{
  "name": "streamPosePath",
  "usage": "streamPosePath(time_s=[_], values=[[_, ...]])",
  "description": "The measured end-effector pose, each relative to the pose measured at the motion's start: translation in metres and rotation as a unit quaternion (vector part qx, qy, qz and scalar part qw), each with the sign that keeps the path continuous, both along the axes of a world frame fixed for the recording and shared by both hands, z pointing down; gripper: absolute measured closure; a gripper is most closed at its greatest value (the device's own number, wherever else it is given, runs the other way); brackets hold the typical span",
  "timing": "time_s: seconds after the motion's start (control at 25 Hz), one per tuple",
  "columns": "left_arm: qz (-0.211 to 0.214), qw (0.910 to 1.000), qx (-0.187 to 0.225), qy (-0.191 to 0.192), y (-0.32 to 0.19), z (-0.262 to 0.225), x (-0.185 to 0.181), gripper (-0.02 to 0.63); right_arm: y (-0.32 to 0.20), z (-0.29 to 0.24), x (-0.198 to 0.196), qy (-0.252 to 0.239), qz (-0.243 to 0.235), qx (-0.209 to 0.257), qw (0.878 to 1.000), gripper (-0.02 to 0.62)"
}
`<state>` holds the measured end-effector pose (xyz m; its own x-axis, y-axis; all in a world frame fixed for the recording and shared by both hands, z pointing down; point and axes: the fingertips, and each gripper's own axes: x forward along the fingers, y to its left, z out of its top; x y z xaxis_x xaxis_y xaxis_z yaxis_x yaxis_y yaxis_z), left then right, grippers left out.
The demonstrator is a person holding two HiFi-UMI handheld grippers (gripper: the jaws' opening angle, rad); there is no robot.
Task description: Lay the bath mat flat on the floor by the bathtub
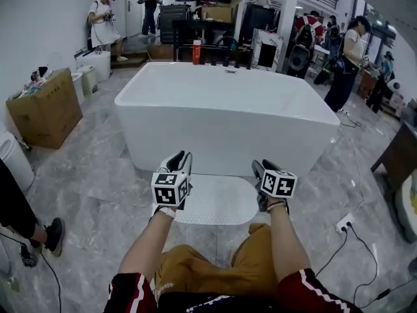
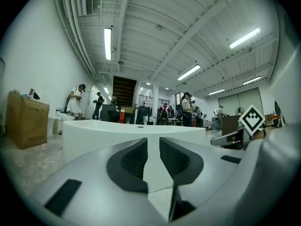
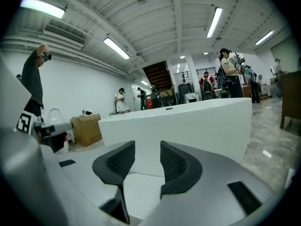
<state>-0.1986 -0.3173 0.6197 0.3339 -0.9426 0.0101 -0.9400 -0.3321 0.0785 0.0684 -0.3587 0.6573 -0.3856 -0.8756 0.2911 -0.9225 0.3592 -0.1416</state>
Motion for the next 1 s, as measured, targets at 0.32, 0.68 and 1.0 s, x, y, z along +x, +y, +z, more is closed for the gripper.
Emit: streamPosePath(time_s=[0.32, 0.68, 1.0], values=[[-0.011, 0.9997, 0.020, -0.013, -0.001, -0.010, 0.014, 0.514, -0.001, 0.027, -0.001, 0.036, -0.007, 0.009, 0.999, 0.411], [-0.002, 0.9991, 0.038, -0.020, -0.038, -0.027, 0.048, 0.515, -0.030, 0.008, 0.045, 0.053, 0.032, 0.037, 0.997, 0.411], [-0.003, 0.9983, 0.049, -0.032, -0.083, -0.105, 0.059, 0.515, -0.054, -0.055, 0.084, 0.065, 0.024, 0.063, 0.996, 0.413]])
